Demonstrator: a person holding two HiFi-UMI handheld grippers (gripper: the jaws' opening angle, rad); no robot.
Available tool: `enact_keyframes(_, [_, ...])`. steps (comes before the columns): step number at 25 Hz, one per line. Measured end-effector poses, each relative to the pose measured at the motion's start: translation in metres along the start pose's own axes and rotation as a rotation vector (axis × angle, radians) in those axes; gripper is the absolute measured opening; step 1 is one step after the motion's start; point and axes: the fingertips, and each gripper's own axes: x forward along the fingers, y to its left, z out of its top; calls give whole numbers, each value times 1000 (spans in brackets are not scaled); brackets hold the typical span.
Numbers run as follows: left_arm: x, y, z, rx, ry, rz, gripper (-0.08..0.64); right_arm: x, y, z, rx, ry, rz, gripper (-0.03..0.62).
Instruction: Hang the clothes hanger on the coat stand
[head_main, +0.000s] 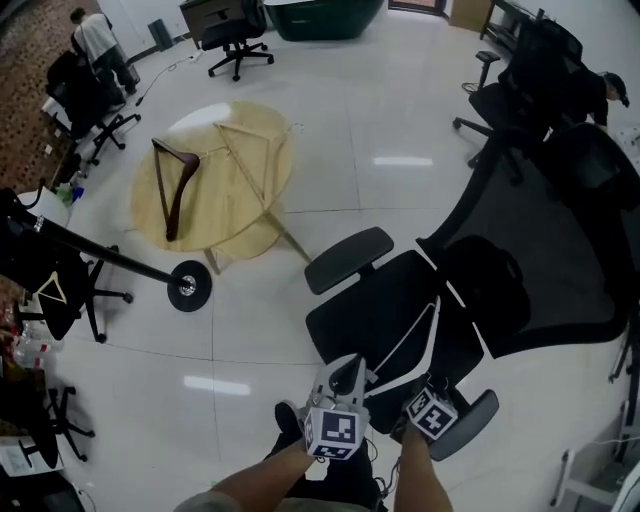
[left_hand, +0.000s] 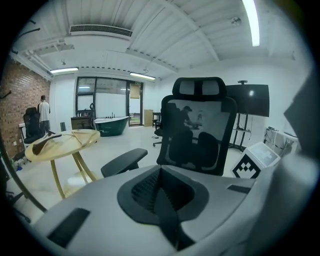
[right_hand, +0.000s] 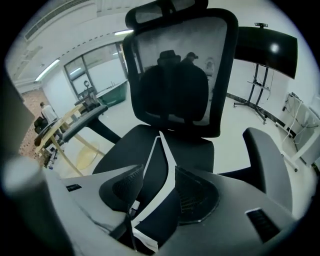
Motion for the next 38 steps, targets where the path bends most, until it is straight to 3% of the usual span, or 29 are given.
enact_keyframes(7, [85,6,-74,-12,90,13,15,101,1,-41,37,124,-35,178])
enact_keyframes(15, [161,-5,-136,-15,175,-21,17,187,-15,-65,98,209,-76,173])
enact_keyframes(29, [194,-8,-191,-16,260,-9,16,276,-34,-104,180,377,-133,192])
enact_keyframes(38, [203,-2,-197,-25,267,1,15,290,-37,-110,189,364,-195,181])
